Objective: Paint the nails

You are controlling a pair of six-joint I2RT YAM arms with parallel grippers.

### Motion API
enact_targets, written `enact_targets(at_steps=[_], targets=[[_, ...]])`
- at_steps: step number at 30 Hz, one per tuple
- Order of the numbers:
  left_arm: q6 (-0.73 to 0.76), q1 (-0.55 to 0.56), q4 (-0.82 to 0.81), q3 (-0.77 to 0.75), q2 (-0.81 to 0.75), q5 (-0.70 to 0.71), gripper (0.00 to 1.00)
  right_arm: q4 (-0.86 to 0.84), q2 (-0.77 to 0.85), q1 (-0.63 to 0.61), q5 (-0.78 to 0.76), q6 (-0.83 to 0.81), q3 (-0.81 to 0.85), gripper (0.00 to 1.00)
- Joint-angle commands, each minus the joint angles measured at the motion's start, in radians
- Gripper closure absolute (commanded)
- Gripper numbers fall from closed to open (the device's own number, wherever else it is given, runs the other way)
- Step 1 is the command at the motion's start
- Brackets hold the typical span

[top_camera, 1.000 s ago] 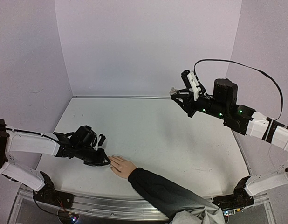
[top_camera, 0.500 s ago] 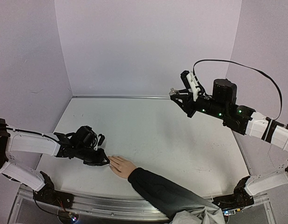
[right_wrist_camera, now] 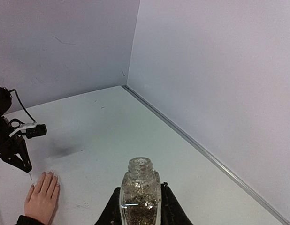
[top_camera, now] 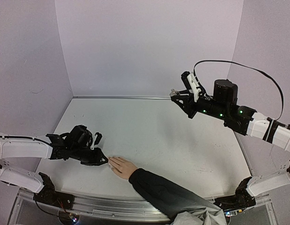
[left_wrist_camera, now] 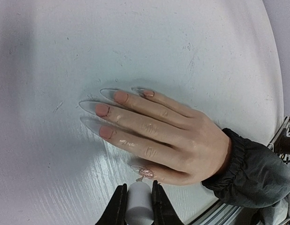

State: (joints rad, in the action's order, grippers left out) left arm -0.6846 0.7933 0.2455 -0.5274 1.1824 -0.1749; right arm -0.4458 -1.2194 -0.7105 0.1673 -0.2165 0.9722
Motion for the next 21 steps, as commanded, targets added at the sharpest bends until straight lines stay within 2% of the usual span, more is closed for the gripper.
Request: enact_targets(at_steps=[1, 21], targets=[[-0.021, 0.008, 0.005, 0.009, -0.006, -0.021, 1.0, -0.068, 0.013, -0.006, 0.014, 0.0, -0.001, 1.0], [0.009, 0.024, -0.073, -0.015, 0.086, -0.049, 1.0, -0.071, 0.017, -0.006, 0.014, 0.001, -0.007, 1.0]])
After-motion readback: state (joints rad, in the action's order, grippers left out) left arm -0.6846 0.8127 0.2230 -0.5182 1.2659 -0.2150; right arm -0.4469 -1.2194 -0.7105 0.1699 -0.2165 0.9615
